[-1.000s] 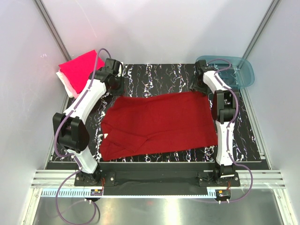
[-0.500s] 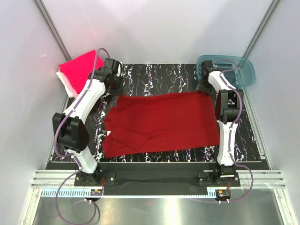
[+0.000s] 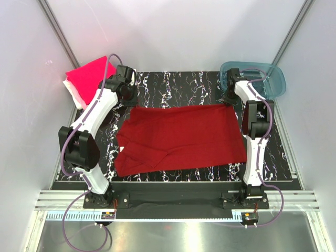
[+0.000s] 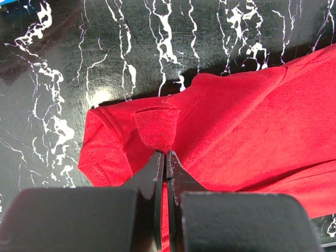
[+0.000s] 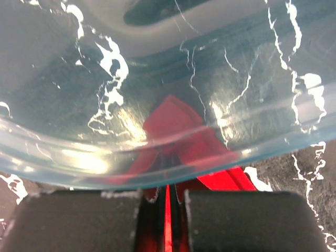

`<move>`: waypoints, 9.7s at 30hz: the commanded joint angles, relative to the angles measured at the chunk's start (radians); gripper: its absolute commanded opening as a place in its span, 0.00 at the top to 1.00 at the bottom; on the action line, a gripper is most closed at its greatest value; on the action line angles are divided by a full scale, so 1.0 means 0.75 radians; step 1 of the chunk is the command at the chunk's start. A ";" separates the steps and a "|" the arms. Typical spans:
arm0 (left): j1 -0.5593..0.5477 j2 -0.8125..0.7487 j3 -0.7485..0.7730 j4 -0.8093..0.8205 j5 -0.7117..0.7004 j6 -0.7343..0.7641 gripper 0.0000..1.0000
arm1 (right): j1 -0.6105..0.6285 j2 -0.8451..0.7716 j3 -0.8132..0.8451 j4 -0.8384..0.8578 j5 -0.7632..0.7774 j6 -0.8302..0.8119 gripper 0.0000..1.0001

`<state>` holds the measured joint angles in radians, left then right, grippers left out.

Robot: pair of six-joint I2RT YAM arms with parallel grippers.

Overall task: Fold and stack the t-shirts
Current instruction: Fold the tshirt

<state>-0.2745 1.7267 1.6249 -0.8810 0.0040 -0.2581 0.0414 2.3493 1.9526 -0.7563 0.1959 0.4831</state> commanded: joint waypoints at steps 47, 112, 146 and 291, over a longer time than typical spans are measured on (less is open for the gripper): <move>-0.196 -1.012 -0.943 -0.065 -0.218 -0.431 0.53 | -0.024 -1.152 -1.057 0.104 -0.019 0.072 0.09; -0.127 -0.723 -1.328 0.330 -0.333 -0.648 1.00 | -0.350 -1.122 -1.509 0.282 -0.255 0.137 0.13; -0.145 0.407 -0.249 0.228 -0.320 -0.433 1.00 | 0.503 -1.048 -1.460 0.201 -0.492 0.190 0.42; -1.006 -0.610 -1.455 0.868 -0.116 -1.259 1.00 | 0.481 -1.680 -2.047 0.383 -0.701 0.540 1.00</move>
<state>-0.9794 1.3224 0.5083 -0.1497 -0.0208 -1.1576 0.3939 1.1526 0.4500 -0.4595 -0.2611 0.8707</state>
